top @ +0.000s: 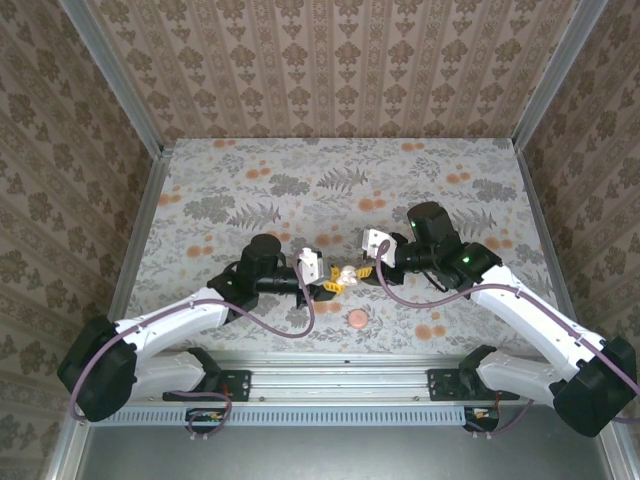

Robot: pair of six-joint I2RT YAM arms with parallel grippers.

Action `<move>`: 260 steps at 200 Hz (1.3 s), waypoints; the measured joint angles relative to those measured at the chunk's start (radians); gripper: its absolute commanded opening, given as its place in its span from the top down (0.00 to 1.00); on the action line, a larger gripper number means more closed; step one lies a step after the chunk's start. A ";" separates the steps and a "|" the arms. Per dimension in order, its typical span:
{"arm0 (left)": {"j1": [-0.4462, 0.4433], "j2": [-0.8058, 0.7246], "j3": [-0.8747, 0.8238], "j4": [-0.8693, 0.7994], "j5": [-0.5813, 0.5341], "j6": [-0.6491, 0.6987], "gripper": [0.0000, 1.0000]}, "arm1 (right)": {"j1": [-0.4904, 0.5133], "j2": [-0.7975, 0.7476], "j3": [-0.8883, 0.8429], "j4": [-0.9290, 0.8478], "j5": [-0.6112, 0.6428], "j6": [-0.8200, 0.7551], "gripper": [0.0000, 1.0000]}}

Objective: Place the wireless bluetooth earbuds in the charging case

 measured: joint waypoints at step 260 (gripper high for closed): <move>0.523 -0.281 -0.179 0.058 -0.338 -0.484 0.88 | 0.075 0.317 0.392 -0.302 0.461 1.223 0.54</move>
